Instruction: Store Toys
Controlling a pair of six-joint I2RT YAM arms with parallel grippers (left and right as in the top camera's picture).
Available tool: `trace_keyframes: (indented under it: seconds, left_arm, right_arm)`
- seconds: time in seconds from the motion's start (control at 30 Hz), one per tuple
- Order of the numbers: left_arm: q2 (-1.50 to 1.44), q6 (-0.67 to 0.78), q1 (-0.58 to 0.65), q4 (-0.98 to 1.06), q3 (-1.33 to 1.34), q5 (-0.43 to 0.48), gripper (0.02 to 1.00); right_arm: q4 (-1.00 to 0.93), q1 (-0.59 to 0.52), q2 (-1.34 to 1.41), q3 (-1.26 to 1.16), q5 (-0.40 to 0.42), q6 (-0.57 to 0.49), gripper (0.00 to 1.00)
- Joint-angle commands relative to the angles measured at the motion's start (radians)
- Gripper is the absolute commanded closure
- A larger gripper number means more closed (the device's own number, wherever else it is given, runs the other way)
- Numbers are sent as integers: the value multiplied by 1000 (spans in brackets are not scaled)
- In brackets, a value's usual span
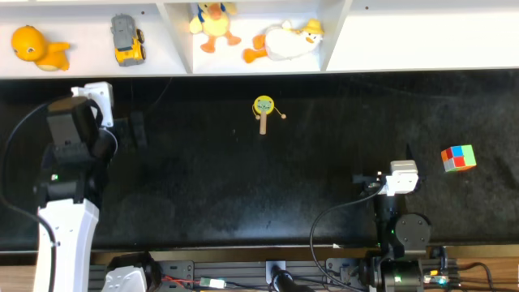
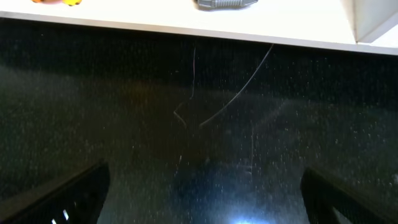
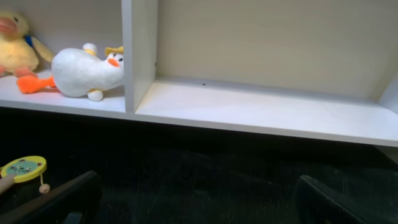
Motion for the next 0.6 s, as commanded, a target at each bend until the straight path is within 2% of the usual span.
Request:
trace_keyframes:
  seconds: [0.03, 0.2, 0.3, 0.47, 0.6]
  left_arm:
    - [-60, -22, 1, -56, -14, 10, 20]
    - [-147, -22, -3, -46, -17, 11, 20]
    - [-205, -21, -3, 27, -59, 37, 20]
    - [-379, -22, -3, 327, -256, 102, 20]
    - [-534, -22, -23, 577, -447, 98, 20]
  right_arm:
    - [4, -2, -10, -13, -6, 7, 5]
    - [4, -2, -10, -13, -6, 7, 7]
    - [4, -2, -10, -13, -6, 7, 5]
    - [4, -2, -10, -13, -6, 7, 5]
    - [4, -2, -10, -13, -6, 7, 5]
